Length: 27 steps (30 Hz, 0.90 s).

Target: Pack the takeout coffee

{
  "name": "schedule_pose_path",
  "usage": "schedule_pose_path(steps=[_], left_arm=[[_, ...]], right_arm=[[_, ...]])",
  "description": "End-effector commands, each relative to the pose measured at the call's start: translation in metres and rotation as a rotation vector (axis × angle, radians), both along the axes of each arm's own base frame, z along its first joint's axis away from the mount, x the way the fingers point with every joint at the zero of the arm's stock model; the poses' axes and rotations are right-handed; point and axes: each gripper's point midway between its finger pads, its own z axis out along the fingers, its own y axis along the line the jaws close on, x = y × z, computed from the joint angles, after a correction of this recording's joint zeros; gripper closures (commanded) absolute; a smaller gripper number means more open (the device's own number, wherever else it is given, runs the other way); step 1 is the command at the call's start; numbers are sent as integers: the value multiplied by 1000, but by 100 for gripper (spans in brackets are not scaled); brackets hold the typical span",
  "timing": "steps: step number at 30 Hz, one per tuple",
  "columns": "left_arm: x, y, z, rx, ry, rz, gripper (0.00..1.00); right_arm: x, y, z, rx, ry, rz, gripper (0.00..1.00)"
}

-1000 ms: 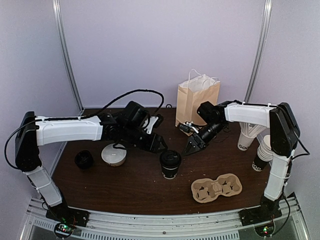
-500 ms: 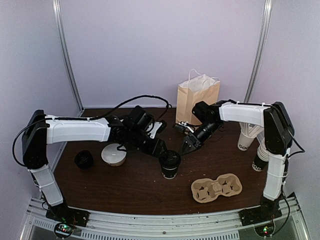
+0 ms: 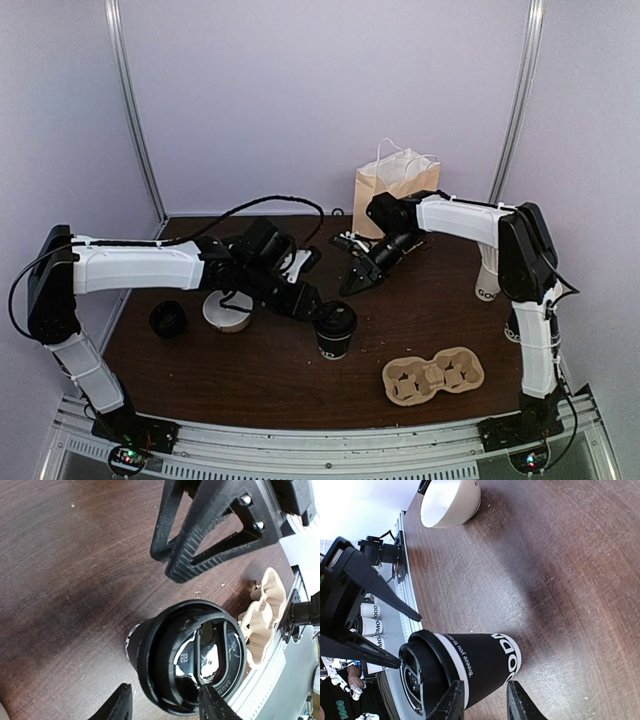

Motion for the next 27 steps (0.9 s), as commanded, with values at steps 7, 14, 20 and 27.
schedule_pose_path(steps=[7, 14, 20, 27], left_arm=[[4, 16, 30, -12, -56, 82, 50], [17, 4, 31, -26, -61, 71, 50], [24, -12, 22, -47, -44, 37, 47], [21, -20, 10, -58, 1, 7, 47]], right_arm=[[16, -29, 28, -90, -155, -65, 53], [-7, -62, 59, -61, -363, -158, 44], [-51, -65, 26, -10, -184, -135, 33], [-64, -43, 6, 56, -6, -92, 37]])
